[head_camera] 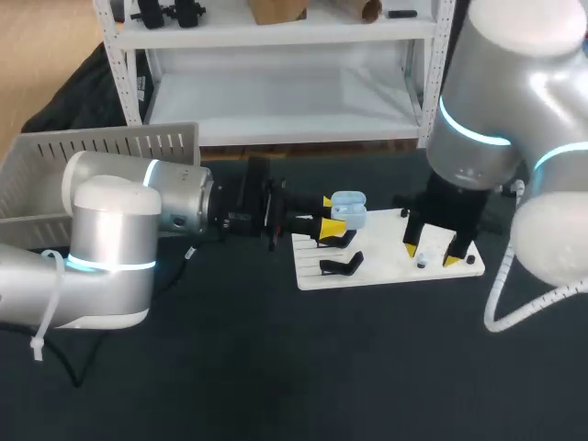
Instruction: Pick up each earbud case from the left stands, insert the matching earbuds, close the lid, and place the case in the box.
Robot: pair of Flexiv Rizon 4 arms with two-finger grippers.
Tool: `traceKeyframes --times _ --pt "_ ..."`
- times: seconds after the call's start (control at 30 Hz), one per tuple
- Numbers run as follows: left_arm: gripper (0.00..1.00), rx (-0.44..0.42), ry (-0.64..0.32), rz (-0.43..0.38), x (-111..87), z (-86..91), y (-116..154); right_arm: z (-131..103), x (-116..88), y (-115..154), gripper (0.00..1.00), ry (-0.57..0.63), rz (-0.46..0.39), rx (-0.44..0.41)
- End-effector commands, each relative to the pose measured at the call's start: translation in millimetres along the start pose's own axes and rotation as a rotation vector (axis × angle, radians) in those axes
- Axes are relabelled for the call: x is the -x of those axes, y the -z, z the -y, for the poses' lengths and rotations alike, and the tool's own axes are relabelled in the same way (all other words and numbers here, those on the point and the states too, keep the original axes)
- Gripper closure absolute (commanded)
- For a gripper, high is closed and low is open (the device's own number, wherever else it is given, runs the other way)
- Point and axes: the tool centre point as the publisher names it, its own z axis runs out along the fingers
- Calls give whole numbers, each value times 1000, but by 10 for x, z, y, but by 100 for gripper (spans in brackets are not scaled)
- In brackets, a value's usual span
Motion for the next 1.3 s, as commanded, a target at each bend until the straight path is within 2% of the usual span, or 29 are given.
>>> traceKeyframes --times 0.03,0.2,0.5,1.3 --pt "100 -4 1 0 -4 -15 1 -1 99 -216 52 -22 18 -18" --pt "100 -4 1 0 -4 -15 1 3 168 -364 57 -62 30 -24" --pt "100 -4 1 0 -4 -15 1 -38 256 -505 59 -120 27 -15" --pt "100 -4 1 0 -4 -15 1 -71 350 -661 65 -124 41 -4"
